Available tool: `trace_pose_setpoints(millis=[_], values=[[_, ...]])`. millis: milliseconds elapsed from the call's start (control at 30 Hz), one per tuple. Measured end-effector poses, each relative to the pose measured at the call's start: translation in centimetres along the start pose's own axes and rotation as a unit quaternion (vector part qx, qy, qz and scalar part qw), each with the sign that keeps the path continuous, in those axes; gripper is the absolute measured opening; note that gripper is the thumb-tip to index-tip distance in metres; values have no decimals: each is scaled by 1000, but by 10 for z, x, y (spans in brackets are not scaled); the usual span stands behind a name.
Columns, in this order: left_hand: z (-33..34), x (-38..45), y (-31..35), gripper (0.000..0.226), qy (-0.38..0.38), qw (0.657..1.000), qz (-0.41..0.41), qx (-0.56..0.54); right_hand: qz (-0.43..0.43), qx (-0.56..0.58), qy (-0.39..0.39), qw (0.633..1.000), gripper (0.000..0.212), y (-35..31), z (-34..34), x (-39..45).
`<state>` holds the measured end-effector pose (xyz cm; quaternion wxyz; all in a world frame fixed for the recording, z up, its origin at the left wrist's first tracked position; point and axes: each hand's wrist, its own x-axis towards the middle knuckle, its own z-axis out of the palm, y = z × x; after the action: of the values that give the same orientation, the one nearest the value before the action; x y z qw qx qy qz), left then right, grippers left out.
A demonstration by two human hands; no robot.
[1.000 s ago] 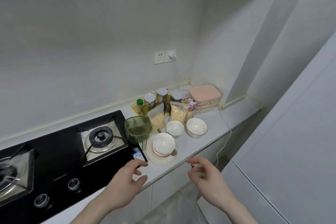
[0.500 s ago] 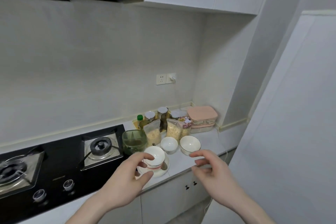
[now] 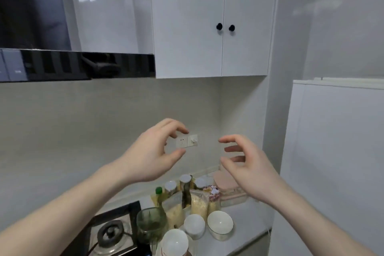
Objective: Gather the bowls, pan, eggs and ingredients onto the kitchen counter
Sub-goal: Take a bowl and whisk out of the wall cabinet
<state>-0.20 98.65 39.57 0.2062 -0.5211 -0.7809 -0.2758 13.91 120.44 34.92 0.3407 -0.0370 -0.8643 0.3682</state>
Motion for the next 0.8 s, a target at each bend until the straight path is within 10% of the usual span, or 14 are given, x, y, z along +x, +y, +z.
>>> trace_pose_setpoints(millis=[400, 800], values=[[-71, 230, -26, 49, 23, 959, 63, 275, -40, -32, 181, 982, 43, -42, -48, 164], [-29, 397, -43, 70, 14, 949, 5, 316, 10, 45, 289, 956, 46, -5, -73, 284]])
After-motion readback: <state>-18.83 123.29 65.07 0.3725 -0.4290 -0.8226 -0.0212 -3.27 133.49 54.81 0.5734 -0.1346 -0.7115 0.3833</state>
